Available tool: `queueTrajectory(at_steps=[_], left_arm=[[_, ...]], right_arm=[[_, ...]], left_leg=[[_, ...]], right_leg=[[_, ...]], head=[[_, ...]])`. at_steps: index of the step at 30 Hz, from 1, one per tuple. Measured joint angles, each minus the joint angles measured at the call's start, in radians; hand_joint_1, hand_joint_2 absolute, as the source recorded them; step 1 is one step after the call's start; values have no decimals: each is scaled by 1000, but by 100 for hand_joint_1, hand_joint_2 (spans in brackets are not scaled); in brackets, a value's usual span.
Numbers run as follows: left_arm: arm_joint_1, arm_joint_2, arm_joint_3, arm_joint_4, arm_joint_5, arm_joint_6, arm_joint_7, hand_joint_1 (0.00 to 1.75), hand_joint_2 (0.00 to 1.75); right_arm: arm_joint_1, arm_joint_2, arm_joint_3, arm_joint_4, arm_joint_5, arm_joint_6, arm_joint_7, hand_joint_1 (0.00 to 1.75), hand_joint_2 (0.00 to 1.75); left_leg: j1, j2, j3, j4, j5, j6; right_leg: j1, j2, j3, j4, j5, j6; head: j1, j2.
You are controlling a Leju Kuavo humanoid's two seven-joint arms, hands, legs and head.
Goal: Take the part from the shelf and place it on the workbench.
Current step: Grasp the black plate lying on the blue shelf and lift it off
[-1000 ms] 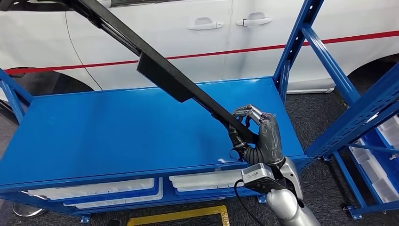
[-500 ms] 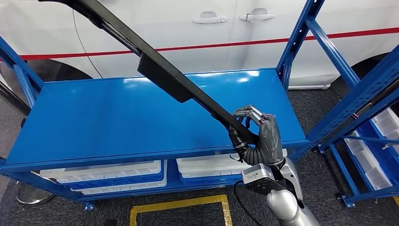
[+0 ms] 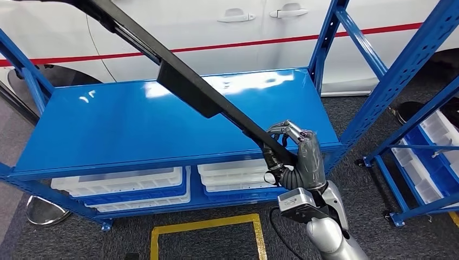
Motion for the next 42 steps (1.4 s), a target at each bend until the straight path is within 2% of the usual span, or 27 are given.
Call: queueTrajectory(at_steps=[2, 3, 6, 7, 8, 11, 12, 13, 14, 15, 17, 18, 20, 22, 24, 26, 27, 28, 29, 32, 33, 36, 37, 38, 40, 41, 42], left_arm=[[-4, 0, 0, 0, 0, 0, 0, 0, 175], [-5, 0, 0, 0, 0, 0, 0, 0, 175], [-4, 0, 0, 0, 1, 0, 0, 0, 175], [-2, 0, 0, 0, 1, 0, 0, 0, 175], [-1, 0, 0, 0, 1, 0, 0, 0, 175], [0, 0, 0, 0, 2, 0, 2, 0, 175], [0, 0, 0, 0, 2, 0, 3, 0, 175], [1, 0, 0, 0, 2, 0, 4, 0, 175], [2, 0, 0, 0, 3, 0, 5, 0, 175], [2, 0, 0, 0, 3, 0, 6, 0, 175], [2, 0, 0, 0, 4, 0, 8, 0, 175], [1, 0, 0, 0, 4, 0, 9, 0, 175], [1, 0, 0, 0, 4, -1, 10, 0, 175], [2, 1, 0, 0, 4, -1, 10, 0, 175], [2, 1, 0, 0, 4, -1, 10, 0, 175], [2, 1, 0, 0, 4, -1, 10, 0, 175], [2, 1, 0, 0, 4, -1, 10, 0, 175], [3, 1, 0, 0, 4, -1, 10, 0, 175], [2, 1, 0, 0, 4, -1, 10, 0, 175], [-1, 1, 0, 0, 4, 0, 10, 0, 175], [-2, 1, 0, 0, 4, 0, 10, 0, 175], [-1, 1, 0, 0, 4, 0, 10, 0, 175], [0, 1, 0, 0, 4, 0, 11, 0, 175], [-1, 1, 0, 0, 4, 1, 11, 0, 175], [-3, 2, 0, 0, 3, 2, 11, 0, 175], [-3, 2, 0, 0, 3, 3, 11, 0, 175], [-3, 2, 0, 0, 2, 4, 11, 0, 175]], right_arm=[[0, 0, 0, 0, 0, 0, 0, 175, 175], [-1, 0, 0, 0, 0, 0, 0, 175, 175], [0, 0, 0, 0, 0, 0, 0, 175, 175], [1, 0, 0, 0, 0, 0, 0, 175, 175], [2, 0, 0, 0, 0, -1, 0, 175, 175], [5, 0, 0, 0, -1, -1, 0, 175, 175], [6, -1, 0, 0, -1, -1, 0, 175, 175], [7, -1, 0, 0, -1, -1, 0, 175, 175], [8, -1, 0, 0, -1, -1, 0, 175, 175], [8, -1, 0, 0, -1, -1, 0, 175, 175], [7, -1, 0, 0, -2, -1, 0, 175, 175], [7, -1, 0, 0, -3, -1, -1, 175, 175], [8, -1, 0, 0, -4, -1, -1, 175, 175], [8, 0, 0, 0, -5, -1, 0, 175, 175], [8, 0, 0, -1, -7, -1, -1, 175, 175], [9, 0, 0, -1, -8, -1, -1, 175, 175], [10, 0, 0, 0, -9, -1, -2, 175, 175], [11, 0, 0, 0, -10, -1, -2, 175, 175], [11, 0, 0, 0, -11, -1, -2, 175, 175], [11, 0, 0, -1, -13, -1, -2, 175, 175], [11, 0, 0, -1, -14, -1, -2, 175, 175], [12, 0, 0, -2, -17, -1, -4, 175, 175], [13, 0, 0, -3, -18, -1, -5, 175, 175], [13, 0, -1, -3, -19, -1, -6, 175, 175], [14, 0, -2, -3, -20, -1, -7, 175, 175], [15, 0, -2, -3, -20, -1, -8, 175, 175], [16, 0, -3, -3, -21, -1, -8, 175, 175]], left_leg=[[-2, -1, 87, -124, 4, 6], [-5, -2, 111, -164, -6, 10], [-10, -1, 113, -198, -5, 29], [-9, 1, 108, -202, 3, 38], [-8, 3, 103, -207, 12, 47], [-14, 5, 79, -205, 31, 61], [-16, 6, 70, -202, 36, 62], [-17, 6, 62, -200, 40, 62], [-18, 6, 54, -195, 43, 61], [-18, 6, 47, -189, 45, 60], [-21, 5, 34, -177, 49, 54], [-23, 5, 29, -173, 51, 49], [-23, 5, 24, -172, 59, 37], [-22, 4, 15, -158, 45, 27], [-18, 2, -14, -87, -16, 18], [-13, 2, -55, 33, -88, 10], [-11, 2, -67, 79, -108, 7], [-9, 2, -62, 90, -110, 6], [-7, 3, -37, 63, -94, 5], [-8, 2, 85, -132, -31, 12], [-10, 1, 103, -169, -22, 15], [-18, -1, 98, -183, -4, 32], [-18, 1, 95, -187, 6, 40], [-16, 3, 89, -192, 16, 48], [-16, 6, 72, -196, 36, 61], [-18, 6, 60, -195, 43, 64], [-19, 7, 48, -193, 51, 65]], right_leg=[[1, 0, -12, 5, 10, 10], [1, -1, -16, 6, 16, 16], [-2, -1, -27, 8, 30, 35], [-3, 0, -35, 21, 17, 39], [-4, 2, -48, 52, -10, 41], [-5, 4, -108, 219, -118, 43], [-5, 4, -115, 254, -132, 44], [-5, 4, -108, 262, -131, 43], [-5, 4, -80, 228, -112, 42], [-5, 4, -38, 168, -87, 39], [0, 4, 34, 50, -55, 32], [2, 5, 47, 22, -50, 29], [5, 6, 43, 13, -45, 21], [0, 3, 38, 7, -32, 9], [-3, 0, 29, 2, -19, -2], [-1, 0, 14, 3, -8, -6], [0, -1, 6, 4, -2, -6], [1, -1, -2, 6, 3, -5], [1, 0, -11, 9, 8, -4], [2, 1, -28, 17, 21, 8], [3, 1, -31, 19, 26, 14], [1, 1, -36, 13, 44, 33], [-1, 3, -40, 15, 40, 39], [-2, 4, -49, 29, 22, 43], [-5, 6, -84, 120, -61, 47], [-5, 6, -104, 186, -105, 48], [-5, 6, -119, 245, -135, 49]], head=[[0, 0], [0, 0], [0, 0], [1, 0], [1, 0], [2, 0], [2, 0], [2, 0], [2, 0], [2, 0], [2, 0], [2, 0], [1, 0], [1, 0], [1, 0], [1, 0], [1, 0], [1, 0], [1, 0], [1, 0], [1, 0], [2, 0], [2, 0], [2, 0], [2, 0], [2, 0], [2, 0]])
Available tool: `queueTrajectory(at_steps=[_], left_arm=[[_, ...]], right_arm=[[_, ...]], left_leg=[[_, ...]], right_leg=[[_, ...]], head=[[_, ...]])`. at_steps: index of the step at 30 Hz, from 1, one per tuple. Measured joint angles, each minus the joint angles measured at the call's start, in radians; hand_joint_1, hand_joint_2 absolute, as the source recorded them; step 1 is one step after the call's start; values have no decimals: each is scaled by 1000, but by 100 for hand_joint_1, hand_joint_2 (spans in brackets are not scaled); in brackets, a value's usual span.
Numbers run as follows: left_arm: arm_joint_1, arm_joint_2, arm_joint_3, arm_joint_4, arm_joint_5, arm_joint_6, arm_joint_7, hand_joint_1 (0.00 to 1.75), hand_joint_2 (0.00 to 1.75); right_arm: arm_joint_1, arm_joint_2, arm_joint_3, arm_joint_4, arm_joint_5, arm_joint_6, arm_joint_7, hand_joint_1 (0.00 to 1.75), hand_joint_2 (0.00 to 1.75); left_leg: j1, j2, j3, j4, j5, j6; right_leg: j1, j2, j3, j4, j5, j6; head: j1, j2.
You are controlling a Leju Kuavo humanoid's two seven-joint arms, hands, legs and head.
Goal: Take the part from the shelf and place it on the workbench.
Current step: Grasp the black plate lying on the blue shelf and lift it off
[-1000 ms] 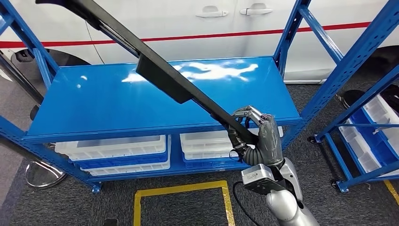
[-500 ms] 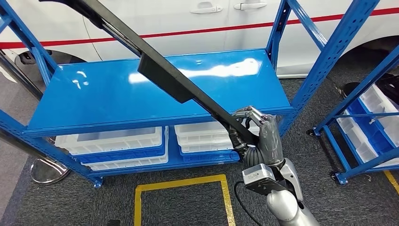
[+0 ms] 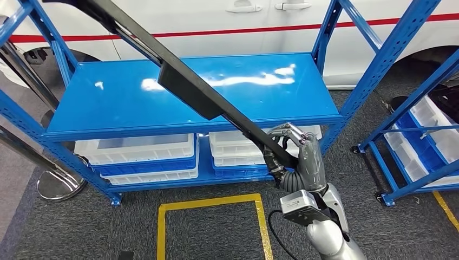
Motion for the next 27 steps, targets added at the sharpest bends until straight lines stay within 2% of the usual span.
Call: queueTrajectory(at_steps=[1, 2, 3, 5, 6, 7, 9, 10, 11, 12, 13, 15, 16, 17, 18, 20, 21, 22, 25, 26, 27], left_arm=[[1, 0, 0, 0, 0, 0, 0, 0, 175], [1, 0, 0, 0, 0, 0, 0, 0, 175], [1, 0, 0, 0, 0, 0, 1, 0, 175], [1, -1, 0, 0, 0, 0, 1, 0, 175], [1, -1, 0, 0, 0, 0, 1, 0, 175], [0, -1, 0, 0, 0, 0, 1, 0, 175], [0, -1, 0, 0, 0, 0, 1, 0, 175], [0, -1, 0, 0, 0, 0, 1, 0, 175], [0, 0, 0, 0, 0, 0, 1, 0, 175], [1, 0, 0, 0, 1, 1, 1, 0, 175], [1, 1, 0, 0, 1, 1, 1, 0, 175], [1, 1, 0, 0, 1, 1, 1, 0, 175], [2, 1, 0, 0, 1, 1, 1, 0, 175], [2, 0, 0, 0, 1, 1, 1, 0, 175], [2, 0, 0, 0, 1, 1, 1, 0, 175], [1, 0, 0, 0, 1, 1, 1, 0, 175], [0, 0, 0, 0, 1, 1, 1, 0, 175], [-1, 0, 0, 0, 1, 2, 1, 0, 175], [2, 1, 0, 0, 1, 3, 2, 0, 175], [2, 1, 0, 0, 1, 3, 3, 0, 175], [2, 2, 0, 0, 1, 4, 3, 0, 175]], right_arm=[[1, 0, 0, 0, 0, 0, 0, 175, 175], [2, 0, 0, 0, 0, 0, 0, 175, 175], [3, 0, 0, 0, 0, 0, 0, 175, 175], [2, 0, -1, 0, 0, 0, 0, 175, 175], [1, 0, -1, -1, -1, 1, 0, 175, 175], [1, 0, -1, -3, -1, 1, 0, 175, 175], [1, 0, -2, -5, -3, 2, -1, 175, 175], [0, 0, -2, -6, -3, 2, -1, 175, 175], [0, 0, -2, -6, -4, 2, -1, 175, 175], [0, 0, -2, -6, -4, 2, -1, 175, 175], [0, 0, -2, -6, -4, 2, -1, 175, 175], [1, 0, -2, -7, -4, 3, -1, 175, 175], [1, 0, -2, -7, -4, 3, -1, 175, 175], [1, 0, -2, -7, -4, 3, -1, 175, 175], [2, 0, -2, -7, -4, 3, -1, 175, 175], [1, 0, -2, -8, -5, 3, -1, 175, 175], [1, 0, -2, -9, -6, 3, -1, 175, 175], [1, 0, -2, -10, -6, 3, -1, 175, 175], [1, 0, -2, -12, -8, 4, -1, 175, 175], [1, 0, -3, -12, -9, 4, -1, 175, 175], [2, 0, -3, -12, -11, 4, -1, 175, 175]], left_leg=[[-1, 0, -11, 2, 6, 0], [-2, 0, -22, 5, 12, -1], [-3, 0, -31, 8, 17, -2], [-4, 0, -44, 12, 24, -7], [-5, 0, -47, 13, 29, -11], [-5, 0, -49, 13, 33, -17], [-4, -1, -50, 11, 44, -29], [-3, -2, -54, 13, 42, -35], [-3, -3, -61, 27, 26, -40], [-2, -4, -73, 58, -4, -45], [2, -4, -91, 108, -46, -50], [9, -4, -126, 227, -119, -60], [13, -4, -131, 264, -133, -64], [16, -4, -120, 269, -127, -67], [20, -4, -90, 237, -107, -69], [23, -4, 3, 102, -65, -69], [21, -6, 37, 46, -54, -66], [19, -7, 54, 13, -51, -62], [13, -7, 48, -2, -41, -42], [14, -5, 44, -4, -34, -34], [15, -3, 38, -8, -26, -25]], right_leg=[[0, 0, -1, 31, -10, 0], [0, 0, 17, 26, -2, -1], [1, 0, 55, -18, 19, -4], [5, 0, 152, -156, 56, -14], [8, 0, 185, -209, 66, -18], [12, 0, 202, -239, 69, -22], [15, 1, 201, -253, 77, -29], [13, -1, 200, -259, 84, -35], [11, -3, 196, -264, 92, -42], [8, -5, 192, -269, 101, -49], [8, -7, 186, -271, 109, -55], [9, -9, 170, -270, 120, -59], [9, -9, 161, -268, 126, -58], [9, -9, 152, -265, 131, -56], [8, -9, 142, -261, 136, -54], [8, -9, 126, -251, 141, -47], [8, -9, 120, -247, 144, -42], [8, -9, 116, -245, 148, -36], [5, -8, 109, -242, 158, -17], [3, -6, 103, -232, 145, -12], [1, -5, 93, -208, 119, -8]], head=[[0, 0], [0, 0], [0, 0], [0, 0], [0, 0], [0, 0], [0, 0], [0, 0], [-1, 0], [-1, 0], [-1, 0], [-1, 0], [-1, 0], [-1, 0], [-1, 0], [-1, 0], [-1, 0], [-1, 0], [-1, 0], [0, 0], [0, 0]])
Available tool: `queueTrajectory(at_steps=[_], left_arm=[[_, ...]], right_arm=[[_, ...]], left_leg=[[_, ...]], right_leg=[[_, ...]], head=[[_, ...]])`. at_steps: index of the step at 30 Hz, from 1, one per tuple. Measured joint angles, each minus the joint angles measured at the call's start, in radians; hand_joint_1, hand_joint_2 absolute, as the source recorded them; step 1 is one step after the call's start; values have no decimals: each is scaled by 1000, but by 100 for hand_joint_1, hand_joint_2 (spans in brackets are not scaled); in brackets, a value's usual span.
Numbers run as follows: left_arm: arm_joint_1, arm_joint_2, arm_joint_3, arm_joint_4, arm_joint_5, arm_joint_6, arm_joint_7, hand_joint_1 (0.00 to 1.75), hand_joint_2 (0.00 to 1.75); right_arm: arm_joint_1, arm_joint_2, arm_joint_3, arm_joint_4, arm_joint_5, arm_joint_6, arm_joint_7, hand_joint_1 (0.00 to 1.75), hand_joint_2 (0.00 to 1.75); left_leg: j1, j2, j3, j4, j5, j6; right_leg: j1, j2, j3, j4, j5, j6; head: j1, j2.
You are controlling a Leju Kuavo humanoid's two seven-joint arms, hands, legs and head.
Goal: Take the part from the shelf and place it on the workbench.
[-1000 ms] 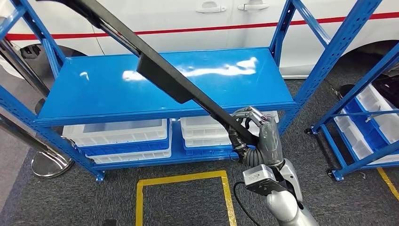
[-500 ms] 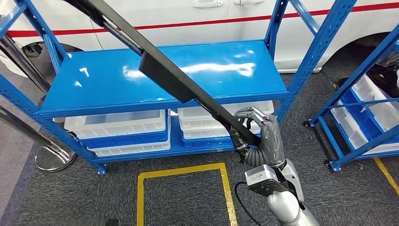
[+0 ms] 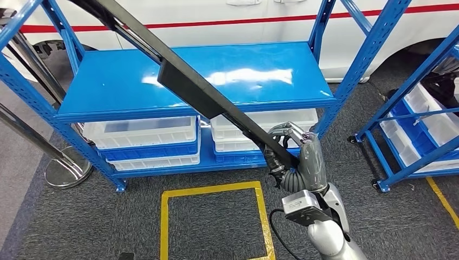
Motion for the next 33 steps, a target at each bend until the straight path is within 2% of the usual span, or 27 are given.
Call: queueTrajectory(at_steps=[1, 3, 4, 5, 6, 8, 9, 10, 11, 13, 14, 15, 16, 18, 19, 20, 21, 22, 23, 24, 25, 27, 29, 30, 31, 33], left_arm=[[0, 0, 0, 0, 0, 0, 0, 0, 175], [0, 0, 0, 0, 0, 1, 0, 0, 175], [0, 0, 0, 0, 0, 1, 0, 0, 175], [1, 0, 0, 0, 0, 1, 0, 0, 175], [1, 0, 0, 0, 0, 1, 1, 0, 175], [1, 0, 0, 0, 0, 1, 1, 0, 175], [1, 0, 0, 0, 0, 1, 1, 0, 175], [0, -1, 0, 0, 0, 2, 1, 0, 175], [0, -1, 0, 0, 0, 2, 1, 0, 175], [1, -1, 0, 0, 0, 2, 1, 0, 175], [1, -1, 0, 0, 0, 2, 1, 0, 175], [2, -1, 0, 0, 0, 2, 1, 0, 175], [2, -1, 0, 0, 0, 2, 1, 0, 175], [3, 0, 0, 0, 0, 3, 1, 0, 175], [3, -1, 0, 0, 0, 3, 1, 0, 175], [3, -1, 0, 0, 0, 3, 1, 0, 175], [4, -1, 0, 0, 0, 3, 1, 0, 175], [3, -1, 0, 0, 0, 2, 1, 0, 175], [3, -1, 0, 0, 0, 2, 1, 0, 175], [2, 0, 0, 0, 0, 3, 1, 0, 175], [0, 0, 0, 0, 0, 3, 1, 0, 175], [0, 0, 0, 0, 0, 3, 1, 0, 175], [3, 0, 0, 0, 0, 4, 2, 0, 175], [3, 1, 0, 0, 0, 4, 2, 0, 175], [3, 1, 0, 0, 0, 5, 3, 0, 175], [1, 1, 0, 0, 0, 5, 3, 0, 175]], right_arm=[[1, 0, -1, 0, -1, 0, 0, 175, 175], [2, 0, -2, 0, -3, 0, 0, 175, 175], [2, 0, -2, 0, -3, 0, 0, 175, 175], [3, 0, -2, 0, -3, 0, 0, 175, 175], [3, 0, -2, 0, -3, 0, 0, 175, 175], [3, 0, -2, 0, -3, 0, 0, 175, 175], [2, 0, -2, 0, -3, 1, 0, 175, 175], [1, 0, -2, -1, -3, 1, 0, 175, 175], [1, 0, -2, -1, -3, 1, 0, 175, 175], [2, 0, -3, -2, -4, 2, 0, 175, 175], [1, 0, -3, -2, -4, 2, 0, 175, 175], [1, 0, -3, -2, -4, 3, 0, 175, 175], [1, 1, -3, -2, -4, 4, -1, 175, 175], [1, 1, -3, -2, -4, 5, -1, 175, 175], [1, 1, -3, -2, -4, 5, -1, 175, 175], [1, 1, -3, -2, -4, 5, -1, 175, 175], [2, 1, -3, -1, -4, 5, -1, 175, 175], [2, 1, -3, -1, -4, 4, -1, 175, 175], [2, 1, -3, -1, -4, 4, -1, 175, 175], [1, 1, -3, -2, -4, 4, -1, 175, 175], [1, 1, -4, -2, -4, 4, -1, 175, 175], [1, 1, -4, -2, -4, 3, -1, 175, 175], [3, 1, -4, -2, -4, 3, -1, 175, 175], [3, 1, -4, -2, -4, 3, -1, 175, 175], [4, 1, -5, -2, -4, 3, -1, 175, 175], [5, 1, -7, -2, -5, 2, -1, 175, 175]], left_leg=[[0, 2, -7, -2, 8, 8], [-4, 3, -26, 0, 21, 15], [-6, 3, -36, 2, 27, 16], [-6, 4, -47, 5, 32, 15], [-7, 4, -56, 9, 36, 14], [-7, 3, -71, 18, 41, 10], [-8, 3, -77, 22, 44, 6], [-9, 3, -82, 24, 49, 1], [-9, 3, -84, 24, 54, -5], [-9, 3, -88, 21, 65, -18], [-9, 2, -92, 26, 59, -24], [-9, 1, -100, 43, 40, -29], [-8, 0, -114, 80, 6, -33], [-5, 0, -153, 203, -76, -39], [-3, 0, -168, 261, -102, -42], [-2, 1, -170, 293, -107, -44], [-1, 1, -154, 288, -93, -45], [-1, 1, -119, 245, -67, -44], [-1, 0, -73, 178, -45, -41], [-3, -1, -28, 109, -35, -37], [-6, -2, 4, 57, -32, -32], [-14, -4, 23, 16, -35, -22], [-13, -1, 15, 6, -19, -10], [-11, 1, 11, 0, -9, -2], [-9, 4, 3, -5, 2, 6], [-9, 6, -18, -7, 20, 15]], right_leg=[[-2, 2, -17, 47, -42, 3], [-2, 3, -58, 175, -125, 7], [-2, 4, -71, 227, -147, 8], [-2, 4, -68, 245, -146, 8], [-2, 4, -46, 227, -129, 7], [-1, 4, 40, 103, -79, 0], [1, 4, 80, 37, -65, -4], [4, 5, 107, -10, -59, -7], [7, 6, 117, -34, -60, -10], [8, 6, 115, -44, -51, -18], [6, 4, 112, -48, -43, -24], [4, 3, 107, -52, -35, -32], [2, 0, 100, -54, -27, -40], [6, -3, 81, -50, -14, -49], [7, -4, 70, -47, -9, -51], [9, -5, 58, -42, -3, -51], [9, -5, 46, -37, 3, -50], [10, -5, 35, -31, 7, -49], [9, -4, 26, -26, 11, -46], [10, -4, 18, -21, 15, -43], [10, -4, 12, -19, 20, -38], [9, -4, 6, -19, 33, -26], [7, -2, 2, -19, 39, -15], [7, 0, -4, -7, 23, -10], [7, 2, -15, 21, -8, -6], [4, 4, -49, 127, -100, -2]], head=[[0, 0], [0, 0], [0, 0], [0, 0], [0, 0], [0, 0], [0, 0], [0, 0], [0, 0], [0, 0], [0, 0], [0, 0], [-1, 0], [-1, 0], [-1, 0], [-1, 0], [-1, 0], [-1, 0], [-1, 0], [-1, 0], [-1, 0], [-1, 0], [-1, 0], [0, 0], [0, 0], [0, 0]])
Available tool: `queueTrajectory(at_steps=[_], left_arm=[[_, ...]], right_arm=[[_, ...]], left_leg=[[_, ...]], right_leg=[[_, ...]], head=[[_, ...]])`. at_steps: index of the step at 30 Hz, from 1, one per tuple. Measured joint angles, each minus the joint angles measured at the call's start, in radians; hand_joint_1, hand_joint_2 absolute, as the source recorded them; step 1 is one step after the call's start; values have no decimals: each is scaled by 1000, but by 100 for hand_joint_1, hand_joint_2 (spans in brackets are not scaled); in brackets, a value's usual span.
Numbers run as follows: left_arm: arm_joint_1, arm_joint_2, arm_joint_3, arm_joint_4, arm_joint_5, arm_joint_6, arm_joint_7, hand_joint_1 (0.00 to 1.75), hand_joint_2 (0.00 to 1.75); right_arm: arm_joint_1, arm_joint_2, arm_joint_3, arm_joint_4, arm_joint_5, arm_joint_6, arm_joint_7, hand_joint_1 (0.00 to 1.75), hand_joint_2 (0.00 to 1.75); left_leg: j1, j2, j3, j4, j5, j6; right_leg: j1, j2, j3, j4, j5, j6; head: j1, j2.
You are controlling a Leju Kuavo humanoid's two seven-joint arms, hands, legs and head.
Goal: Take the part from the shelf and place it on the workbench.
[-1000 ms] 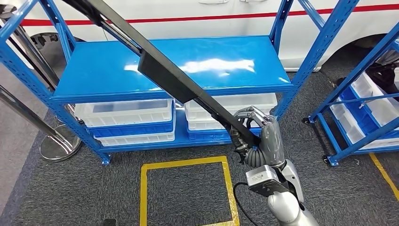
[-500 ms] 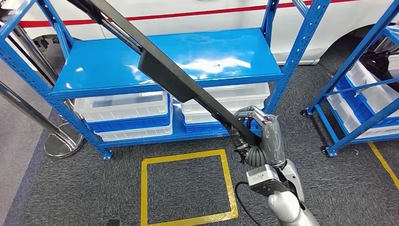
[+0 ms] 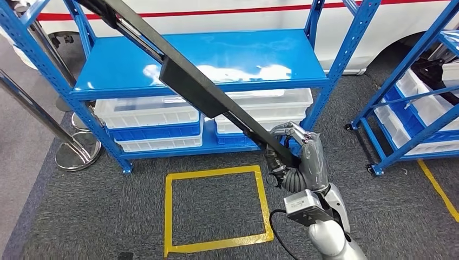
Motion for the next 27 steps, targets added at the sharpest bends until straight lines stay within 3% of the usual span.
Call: queueTrajectory(at_steps=[1, 2, 3, 5, 7, 8, 9, 11, 13, 16, 17, 18, 19, 21, 23, 24, 27], left_arm=[[0, 0, 0, 0, 0, 0, 0, 0, 175], [1, 0, 0, 0, 0, 0, 0, 0, 175], [1, 0, 0, 0, 0, 0, 0, 0, 175], [1, 0, 0, 0, 0, 1, 0, 0, 175], [2, 0, 0, 0, 0, 1, 0, 0, 175], [2, 0, 0, 0, 0, 1, 0, 0, 175], [2, 0, 0, 0, 0, 1, 0, 0, 175], [3, 0, 0, 0, 0, 2, 0, 0, 175], [4, 1, 0, 0, 0, 3, 0, 0, 175], [5, 1, 0, 0, 0, 3, 0, 0, 175], [5, 1, 0, 0, 0, 3, 0, 0, 175], [5, 1, 0, 0, 0, 3, 0, 0, 175], [5, 1, 0, 0, 0, 3, 0, 0, 175], [4, 2, 0, 0, 0, 3, 1, 0, 175], [3, 3, 0, 0, -1, 3, 1, 0, 175], [2, 3, 0, 0, -1, 4, 1, 0, 175], [3, 3, 0, 0, -1, 5, 1, 0, 175]], right_arm=[[1, 0, -1, 0, 0, 0, 0, 175, 175], [3, 0, -2, 0, 0, 0, 0, 175, 175], [4, 0, -2, 0, -1, 0, 0, 175, 175], [4, 0, -4, 0, -2, 0, 0, 175, 175], [4, 0, -5, 0, -2, 1, 0, 175, 175], [4, 0, -6, 0, -2, 1, 0, 175, 175], [4, 0, -6, 0, -3, 1, 0, 175, 175], [4, 0, -6, 0, -3, 1, 0, 175, 175], [4, 0, -6, 0, -4, 1, 0, 175, 175], [4, 0, -6, 0, -5, 1, 0, 175, 175], [4, 0, -6, 0, -5, 1, 0, 175, 175], [4, 0, -6, 0, -5, 1, 0, 175, 175], [4, 0, -6, 0, -5, 1, 0, 175, 175], [4, 0, -6, 1, -5, 1, 0, 175, 175], [3, 0, -7, 0, -5, 1, 0, 175, 175], [3, 0, -7, 0, -5, 1, 0, 175, 175], [4, 0, -7, 0, -5, 1, 0, 175, 175]], left_leg=[[-1, 1, -13, 1, 9, 1], [-1, 1, -26, 3, 17, -1], [-1, 2, -40, 6, 25, -3], [1, 2, -66, 17, 37, -9], [1, 1, -84, 28, 46, -19], [0, 1, -89, 32, 51, -25], [0, 1, -91, 32, 57, -32], [1, 0, -95, 32, 66, -43], [3, -3, -114, 69, 26, -52], [6, -4, -163, 237, -100, -60], [6, -4, -171, 286, -115, -61], [6, -4, -166, 310, -111, -61], [6, -4, -144, 297, -89, -59], [4, -5, -56, 179, -45, -48], [-1, -6, 24, 55, -42, -37], [-5, -6, 41, 23, -49, -34], [-6, -3, 41, -2, -30, -21]], right_leg=[[-2, 0, -14, 58, -31, 2], [-4, 0, -18, 99, -39, 5], [-6, 0, -9, 110, -23, 7], [-11, 0, 58, 36, 36, 10], [-9, 1, 145, -92, 43, 7], [-6, 2, 170, -136, 33, 3], [-2, 3, 179, -156, 23, -2], [-3, 2, 172, -164, 32, -18], [-5, -1, 159, -168, 50, -38], [0, -4, 131, -167, 73, -53], [2, -5, 121, -166, 80, -54], [5, -6, 110, -164, 87, -54], [7, -6, 100, -161, 93, -54], [10, -5, 84, -155, 103, -52], [12, -4, 75, -152, 113, -44], [11, -5, 73, -152, 118, -38], [8, -4, 65, -152, 124, -20]], head=[[0, 0], [0, 0], [0, 0], [0, 0], [0, 0], [0, 0], [-1, 0], [0, 0], [0, 0], [-1, 0], [-1, 0], [-1, 0], [-1, 0], [-1, 0], [-1, 0], [0, 0], [0, 0]])
